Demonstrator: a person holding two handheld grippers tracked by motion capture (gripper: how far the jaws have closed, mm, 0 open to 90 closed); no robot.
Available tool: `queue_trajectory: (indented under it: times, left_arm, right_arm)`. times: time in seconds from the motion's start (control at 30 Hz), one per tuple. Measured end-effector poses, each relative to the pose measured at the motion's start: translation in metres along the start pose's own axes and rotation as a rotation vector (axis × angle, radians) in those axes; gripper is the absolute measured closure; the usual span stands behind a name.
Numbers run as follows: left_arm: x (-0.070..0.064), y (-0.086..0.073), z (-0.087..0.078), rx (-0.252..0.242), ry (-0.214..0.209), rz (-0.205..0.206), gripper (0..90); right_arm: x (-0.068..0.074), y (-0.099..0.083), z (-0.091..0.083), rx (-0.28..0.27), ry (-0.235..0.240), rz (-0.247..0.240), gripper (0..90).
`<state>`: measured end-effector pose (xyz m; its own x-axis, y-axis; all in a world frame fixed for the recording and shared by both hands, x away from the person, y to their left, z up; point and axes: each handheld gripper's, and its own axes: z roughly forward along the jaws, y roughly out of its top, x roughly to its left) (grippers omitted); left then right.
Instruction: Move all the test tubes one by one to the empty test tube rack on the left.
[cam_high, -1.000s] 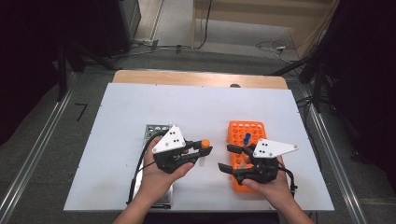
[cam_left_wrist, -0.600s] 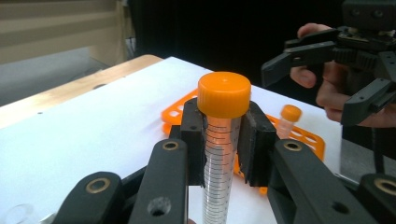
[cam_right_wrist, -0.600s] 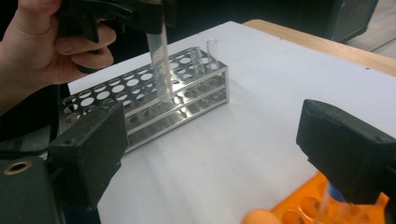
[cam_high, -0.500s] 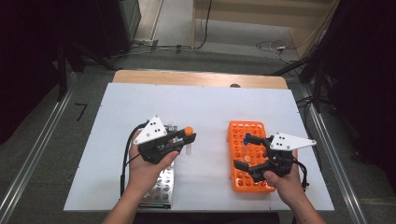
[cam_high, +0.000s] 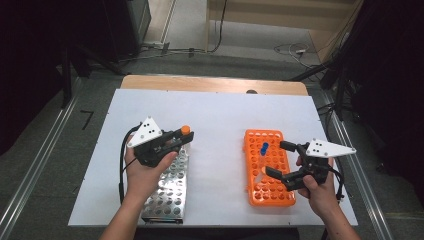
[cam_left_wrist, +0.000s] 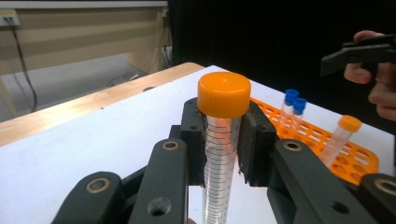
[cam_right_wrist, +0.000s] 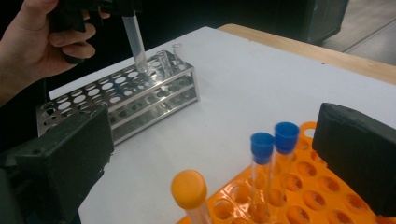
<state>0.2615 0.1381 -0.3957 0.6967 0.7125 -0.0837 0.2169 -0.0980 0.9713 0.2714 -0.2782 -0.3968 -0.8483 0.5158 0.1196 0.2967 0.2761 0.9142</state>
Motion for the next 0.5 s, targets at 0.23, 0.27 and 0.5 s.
queue_trajectory:
  times: [0.23,0.27,0.5]
  left_arm:
    - [0.008,-0.008,0.001,0.003,0.048,0.002,74.4]
    - [0.009,-0.009,0.001,0.001,0.056,-0.001,74.4]
    - [0.011,-0.018,0.003,0.013,0.084,-0.004,74.4]
  right_arm:
    - [-0.014,-0.005,-0.012,-0.015,-0.043,0.02,0.0]
    - [-0.016,-0.006,-0.014,-0.016,-0.05,0.019,0.0]
    - [-0.028,-0.014,-0.022,-0.009,-0.09,0.033,0.0]
